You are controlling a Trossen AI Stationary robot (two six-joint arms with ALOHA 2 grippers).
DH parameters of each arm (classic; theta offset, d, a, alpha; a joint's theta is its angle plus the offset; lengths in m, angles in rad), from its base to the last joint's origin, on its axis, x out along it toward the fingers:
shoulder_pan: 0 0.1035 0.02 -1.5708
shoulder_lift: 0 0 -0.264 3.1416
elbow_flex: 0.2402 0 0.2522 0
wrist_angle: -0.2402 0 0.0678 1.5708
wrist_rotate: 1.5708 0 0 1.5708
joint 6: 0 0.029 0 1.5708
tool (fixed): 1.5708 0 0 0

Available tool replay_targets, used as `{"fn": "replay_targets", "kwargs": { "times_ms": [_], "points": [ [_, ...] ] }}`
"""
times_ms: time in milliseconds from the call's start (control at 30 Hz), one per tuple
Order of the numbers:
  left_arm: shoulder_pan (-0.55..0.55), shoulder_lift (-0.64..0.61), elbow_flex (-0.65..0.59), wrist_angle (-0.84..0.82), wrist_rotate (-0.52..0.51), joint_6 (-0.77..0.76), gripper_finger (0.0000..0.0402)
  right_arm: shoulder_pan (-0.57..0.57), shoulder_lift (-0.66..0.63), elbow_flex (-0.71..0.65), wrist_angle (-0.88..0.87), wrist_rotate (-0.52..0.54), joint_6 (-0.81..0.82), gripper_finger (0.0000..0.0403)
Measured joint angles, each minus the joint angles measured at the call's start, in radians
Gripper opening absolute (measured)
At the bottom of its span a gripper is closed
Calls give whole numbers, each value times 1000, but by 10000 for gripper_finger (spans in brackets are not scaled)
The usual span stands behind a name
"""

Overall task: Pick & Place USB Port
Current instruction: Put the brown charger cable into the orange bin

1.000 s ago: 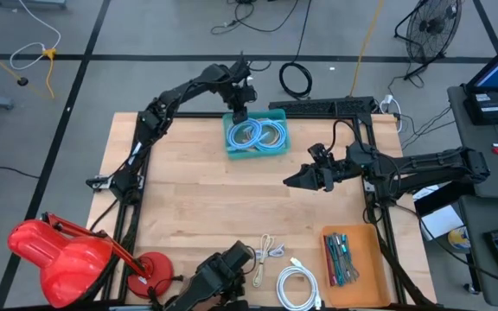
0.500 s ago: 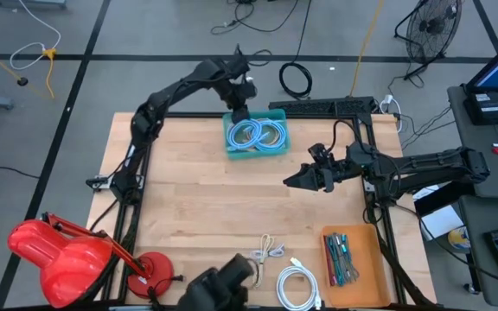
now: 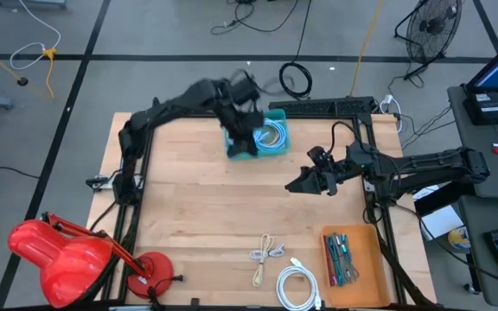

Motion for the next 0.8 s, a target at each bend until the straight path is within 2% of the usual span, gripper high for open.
{"fn": "replay_targets", "kwargs": {
  "times_ms": [67, 167, 500, 667, 800],
  "points": [
    [-72, -5, 0, 14, -15, -57, 76, 0, 0, 0, 0, -55, 10, 141],
    [-180, -7, 0, 57, -92, -165, 76, 0, 0, 0, 0, -155, 32, 141],
    [-495, -6, 0, 324, -499, -678, 76, 61, -12, 0, -18, -511, 91, 141],
    [-627, 6, 0, 412, -650, -943, 76, 123, -33, 0, -63, -537, 74, 141],
    [-730, 41, -1, 433, -768, -1096, 76, 166, -39, 0, -75, -532, 64, 141]
  ]
}}
